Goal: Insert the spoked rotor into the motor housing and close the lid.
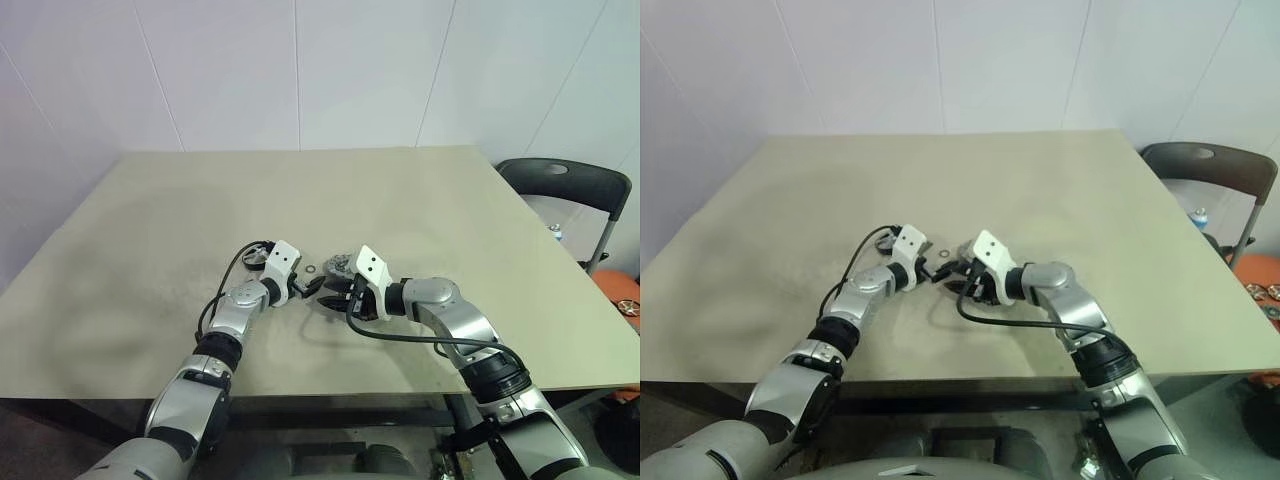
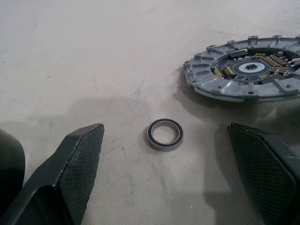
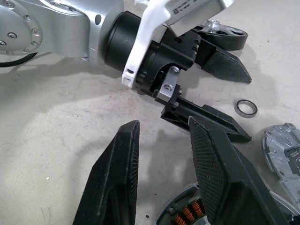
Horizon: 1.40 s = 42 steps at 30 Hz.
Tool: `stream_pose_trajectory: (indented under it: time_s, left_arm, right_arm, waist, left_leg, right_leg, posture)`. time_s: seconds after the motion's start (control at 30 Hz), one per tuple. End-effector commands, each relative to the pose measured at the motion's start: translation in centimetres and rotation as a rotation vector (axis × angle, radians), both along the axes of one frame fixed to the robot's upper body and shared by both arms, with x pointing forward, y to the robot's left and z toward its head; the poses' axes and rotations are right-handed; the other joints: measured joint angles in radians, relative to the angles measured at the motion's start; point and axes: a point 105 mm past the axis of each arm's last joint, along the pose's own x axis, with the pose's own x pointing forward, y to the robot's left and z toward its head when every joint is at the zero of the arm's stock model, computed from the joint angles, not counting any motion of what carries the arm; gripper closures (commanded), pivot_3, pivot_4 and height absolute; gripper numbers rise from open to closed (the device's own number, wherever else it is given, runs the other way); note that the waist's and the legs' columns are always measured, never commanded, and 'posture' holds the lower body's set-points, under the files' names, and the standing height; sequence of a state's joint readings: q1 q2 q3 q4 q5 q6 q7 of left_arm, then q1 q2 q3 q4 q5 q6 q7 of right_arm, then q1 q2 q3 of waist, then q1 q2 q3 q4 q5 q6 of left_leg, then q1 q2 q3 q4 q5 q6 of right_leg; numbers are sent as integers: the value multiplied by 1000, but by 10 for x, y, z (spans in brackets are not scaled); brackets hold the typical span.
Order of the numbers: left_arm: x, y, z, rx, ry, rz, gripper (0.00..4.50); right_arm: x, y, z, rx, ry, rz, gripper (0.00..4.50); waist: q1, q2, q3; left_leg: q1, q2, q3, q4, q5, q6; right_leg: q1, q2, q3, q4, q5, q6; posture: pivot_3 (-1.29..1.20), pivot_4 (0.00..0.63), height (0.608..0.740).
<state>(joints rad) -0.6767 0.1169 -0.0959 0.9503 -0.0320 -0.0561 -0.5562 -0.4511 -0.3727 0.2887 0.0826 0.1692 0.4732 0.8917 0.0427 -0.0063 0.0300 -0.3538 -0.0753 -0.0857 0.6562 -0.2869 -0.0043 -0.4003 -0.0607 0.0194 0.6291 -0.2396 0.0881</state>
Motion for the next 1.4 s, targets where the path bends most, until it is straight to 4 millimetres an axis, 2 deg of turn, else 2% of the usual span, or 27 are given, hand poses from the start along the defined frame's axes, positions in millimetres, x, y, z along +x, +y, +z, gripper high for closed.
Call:
stream_pose_trajectory:
  time_s: [0.03, 0.27, 0.37, 0.67, 0.73, 0.83, 0.93, 1.1, 1.2, 1.4]
  left_arm:
    - [1, -2, -6, 21, 32, -6, 0]
    - [3, -6, -7, 35, 56, -15, 0]
    - [6, -5, -5, 33, 61, 3, 554]
    - [8, 0, -8, 37, 79, 32, 3401]
    - [8, 2, -9, 45, 82, 25, 3798]
    - [6, 0, -4, 15, 59, -2, 3798]
    - [4, -5, 13, -88, -1, -54, 3798]
    - [-12, -14, 54, -282, -147, -206, 3798]
    - [-20, -6, 68, -301, -197, -233, 3798]
    - [-29, 15, 83, -327, -232, -208, 3798]
  right_arm:
    - [3, 2, 16, 33, -67, -1, 2770]
    - [3, 2, 16, 35, -71, -12, 2770]
    - [3, 2, 17, 36, -75, -19, 2735]
    - [3, 2, 18, 45, -84, -36, 2735]
    - [3, 3, 18, 46, -85, -36, 2735]
    - [3, 3, 18, 47, -85, -36, 2735]
    - [4, 3, 17, 47, -83, -37, 2735]
    - [7, 4, 15, 47, -81, -45, 2735]
    - [8, 5, 12, 47, -76, -44, 2735]
    - [7, 6, 10, 45, -71, -41, 2735]
  waist:
    - [0, 0, 0]
    - [1, 0, 0]
    - [0, 0, 0]
    - [-2, 0, 0]
    - [-2, 0, 0]
    - [-3, 0, 0]
    - [-4, 0, 0]
    - [-5, 0, 0]
    - [-7, 0, 0]
    - [-7, 0, 1]
  left_leg:
    - [0, 0, 0, 0, 0, 0]
    - [0, 0, -1, 2, 0, 0]
    - [0, 0, -2, 3, 0, 0]
    - [-2, 0, -2, 2, -1, 1]
    - [-2, 0, -2, 2, -1, 2]
    - [-2, 0, -2, 2, -1, 1]
    - [-3, 0, -2, 0, -1, 1]
    - [-5, 0, 0, -6, -1, 1]
    - [-5, 0, 1, -8, -1, 1]
    - [-4, 1, 1, -8, -1, 1]
  right_leg:
    - [0, 0, 0, 0, 0, 0]
    - [2, 0, -1, 0, 0, 0]
    - [3, 0, -3, 0, 0, 1]
    - [0, 0, -2, -1, 1, 2]
    - [0, -1, -2, -1, 1, 2]
    - [0, -1, -2, -1, 1, 2]
    - [-1, -1, -2, -1, 1, 2]
    - [-7, -2, 1, -2, 1, 1]
    - [-8, -2, 3, -3, 1, 1]
    - [-8, -2, 3, -2, 1, 1]
  posture:
    - [0, 0, 740]
    - [0, 0, 740]
    - [0, 0, 740]
    - [0, 0, 740]
    - [0, 0, 740]
    - [0, 0, 740]
    - [0, 0, 740]
    - [0, 0, 740]
    - [0, 0, 740]
    - [0, 0, 740]
